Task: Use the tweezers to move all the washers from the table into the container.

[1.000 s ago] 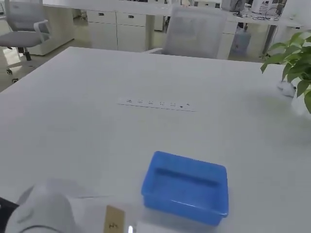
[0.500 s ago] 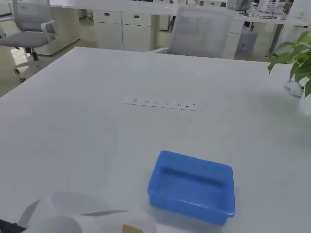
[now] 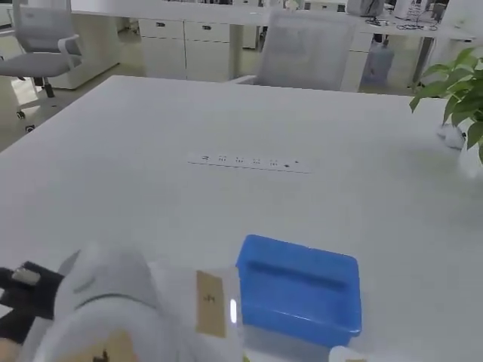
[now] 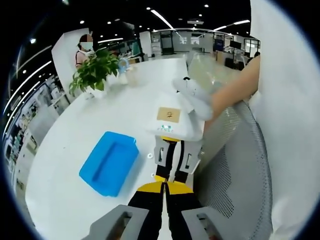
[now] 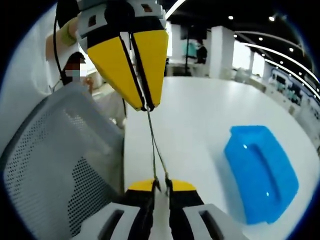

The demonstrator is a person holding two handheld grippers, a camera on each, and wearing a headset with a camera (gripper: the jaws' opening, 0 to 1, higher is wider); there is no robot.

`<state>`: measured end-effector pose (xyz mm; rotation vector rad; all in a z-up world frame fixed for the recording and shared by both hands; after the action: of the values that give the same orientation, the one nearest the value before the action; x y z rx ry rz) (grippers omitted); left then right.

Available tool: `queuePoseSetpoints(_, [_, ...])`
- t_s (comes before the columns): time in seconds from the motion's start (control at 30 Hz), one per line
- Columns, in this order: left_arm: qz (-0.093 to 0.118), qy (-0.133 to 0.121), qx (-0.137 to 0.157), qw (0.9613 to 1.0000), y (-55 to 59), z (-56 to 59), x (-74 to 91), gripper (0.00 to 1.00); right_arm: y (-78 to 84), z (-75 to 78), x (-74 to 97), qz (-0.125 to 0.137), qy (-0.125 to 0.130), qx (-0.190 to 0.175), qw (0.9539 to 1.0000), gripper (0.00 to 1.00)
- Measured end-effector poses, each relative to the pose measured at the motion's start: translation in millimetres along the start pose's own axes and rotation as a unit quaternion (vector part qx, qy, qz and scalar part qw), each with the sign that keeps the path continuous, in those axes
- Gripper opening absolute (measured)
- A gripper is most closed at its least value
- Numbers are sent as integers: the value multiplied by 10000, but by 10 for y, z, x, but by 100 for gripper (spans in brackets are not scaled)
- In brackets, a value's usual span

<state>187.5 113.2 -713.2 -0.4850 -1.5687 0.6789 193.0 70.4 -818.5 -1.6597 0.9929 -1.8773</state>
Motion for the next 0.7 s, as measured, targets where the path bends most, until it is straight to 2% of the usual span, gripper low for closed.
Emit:
queuePoseSetpoints(0.13, [-24,-25,-48,10000,-8,-65,7,0,-29,23,16,62,82,-22,9999,6])
queuePoseSetpoints(0.33, [46,40,-143,9999,-46,-75,9,0,-39,65,33,80,176,-41,9998,6])
queuePoseSetpoints(0.4, [-48,112,-128,9998,-6,-76,-38,0,1,50,3,23,111,-123,9999,6])
queuePoseSetpoints(0.53, [-150,224,-176,9995,16,-66,-59,0,0,45,15,20,137,-86,9999,7])
queuePoseSetpoints(0.63, [-244,306,-225,9990,49,-55,-84,0,-53,58,51,128,146,-202,9996,10])
queuePoseSetpoints(0.67, [-271,327,-250,9988,54,-49,-89,0,-105,60,77,236,149,-239,9993,11])
queuePoseSetpoints(0.7, [-271,332,-254,9988,54,-47,-92,0,-141,62,97,310,152,-215,9992,8])
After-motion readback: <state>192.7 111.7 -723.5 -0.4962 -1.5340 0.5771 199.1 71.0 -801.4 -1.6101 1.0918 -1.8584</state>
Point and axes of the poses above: the centre of the closed fingertips' face, and the gripper's own axes: x roughly backward along the fingers, z roughly to its right, y roughly out of its underside, the point moved 4 cm from there along x, roughly backward along the fingers, and after that the axes turned 5 degrees about y, right-handed, at the moved point
